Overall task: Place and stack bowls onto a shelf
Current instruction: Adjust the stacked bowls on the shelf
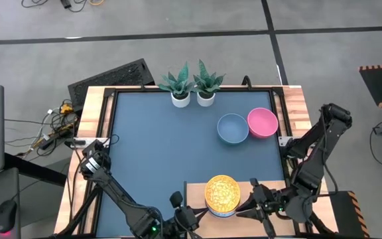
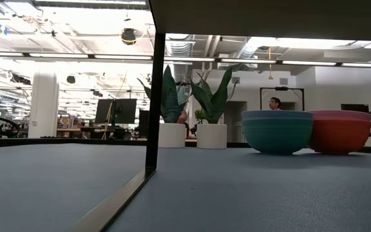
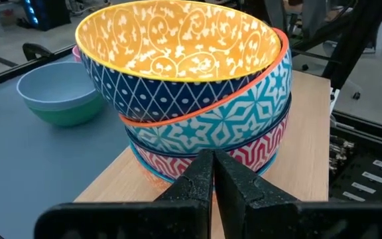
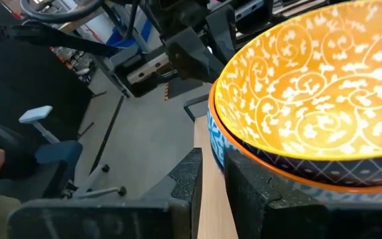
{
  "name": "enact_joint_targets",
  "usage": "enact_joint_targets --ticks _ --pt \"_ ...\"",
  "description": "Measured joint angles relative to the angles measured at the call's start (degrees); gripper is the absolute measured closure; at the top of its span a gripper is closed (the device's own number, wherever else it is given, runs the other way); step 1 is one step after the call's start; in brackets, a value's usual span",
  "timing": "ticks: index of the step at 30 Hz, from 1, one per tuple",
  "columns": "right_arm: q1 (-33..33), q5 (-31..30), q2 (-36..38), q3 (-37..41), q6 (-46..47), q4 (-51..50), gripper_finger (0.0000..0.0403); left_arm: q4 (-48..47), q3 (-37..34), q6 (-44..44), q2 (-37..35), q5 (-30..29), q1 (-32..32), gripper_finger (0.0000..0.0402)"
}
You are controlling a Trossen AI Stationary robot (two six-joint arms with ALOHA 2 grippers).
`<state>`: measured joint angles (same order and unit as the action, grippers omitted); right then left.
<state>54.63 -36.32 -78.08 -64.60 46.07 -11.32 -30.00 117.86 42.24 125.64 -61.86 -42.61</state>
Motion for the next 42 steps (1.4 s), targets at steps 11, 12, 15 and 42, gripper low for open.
enact_joint_targets --ticks 11,12,15,42 --pt "-0.8 1.1 0.0 0.0 3.0 -5.8 0.0312 0.0 0.0 0.0 0.0 0.1 0.3 0.0401" --pt "-0.8 1.2 0.0 0.0 3.1 -6.0 0.0312 0.0 0.0 0.0 0.0 0.1 0.3 0.0402" --pt "-0.8 1.7 0.0 0.0 3.0 -6.2 0.0312 0.0 0.0 -0.1 0.0 0.1 0.3 0.0402" --pt "-1.1 -1.3 -4.7 -5.5 -11.0 -3.5 0.0312 0.5 0.0 -1.1 0.0 0.5 0.2 0.0401"
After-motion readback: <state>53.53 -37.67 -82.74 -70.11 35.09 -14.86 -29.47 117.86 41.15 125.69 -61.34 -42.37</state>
